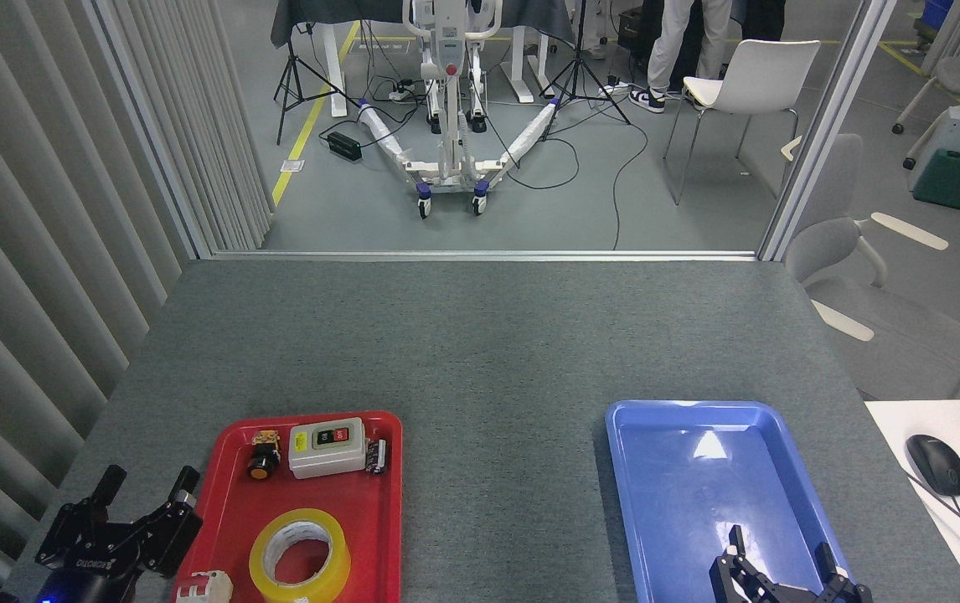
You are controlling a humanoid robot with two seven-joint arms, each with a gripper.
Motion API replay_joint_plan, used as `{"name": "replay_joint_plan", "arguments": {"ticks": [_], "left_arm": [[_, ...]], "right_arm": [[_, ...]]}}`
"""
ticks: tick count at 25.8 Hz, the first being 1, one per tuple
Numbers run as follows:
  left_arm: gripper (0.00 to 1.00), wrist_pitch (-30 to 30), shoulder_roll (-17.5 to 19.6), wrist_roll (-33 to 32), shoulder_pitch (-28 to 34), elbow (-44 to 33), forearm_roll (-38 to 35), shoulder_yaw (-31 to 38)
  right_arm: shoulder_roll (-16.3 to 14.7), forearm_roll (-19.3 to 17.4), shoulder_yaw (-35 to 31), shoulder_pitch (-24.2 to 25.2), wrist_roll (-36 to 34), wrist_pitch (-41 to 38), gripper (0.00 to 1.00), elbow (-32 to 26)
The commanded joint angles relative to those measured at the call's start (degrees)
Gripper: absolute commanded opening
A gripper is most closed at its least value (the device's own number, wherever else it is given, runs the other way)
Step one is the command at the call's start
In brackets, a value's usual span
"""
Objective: Place and move tape with both arms
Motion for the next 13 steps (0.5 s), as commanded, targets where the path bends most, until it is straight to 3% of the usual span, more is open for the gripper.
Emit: {"name": "replay_joint_plan", "arguments": {"ticks": [1, 13], "left_arm": [[1.00, 0.17, -0.05, 0.39, -0.05, -0.11, -0.05, 0.00], [1.00, 1.93, 0.39, -0.75, -0.14, -1.17, 0.13, -0.09]], "right_arm": [[-0.46, -0.53, -2.62, 1.24, 0.17, -0.36, 1.00, -1.03], [-0.02, -0.53, -3.76, 0.18, 0.17, -0.44, 1.00, -1.38]]}}
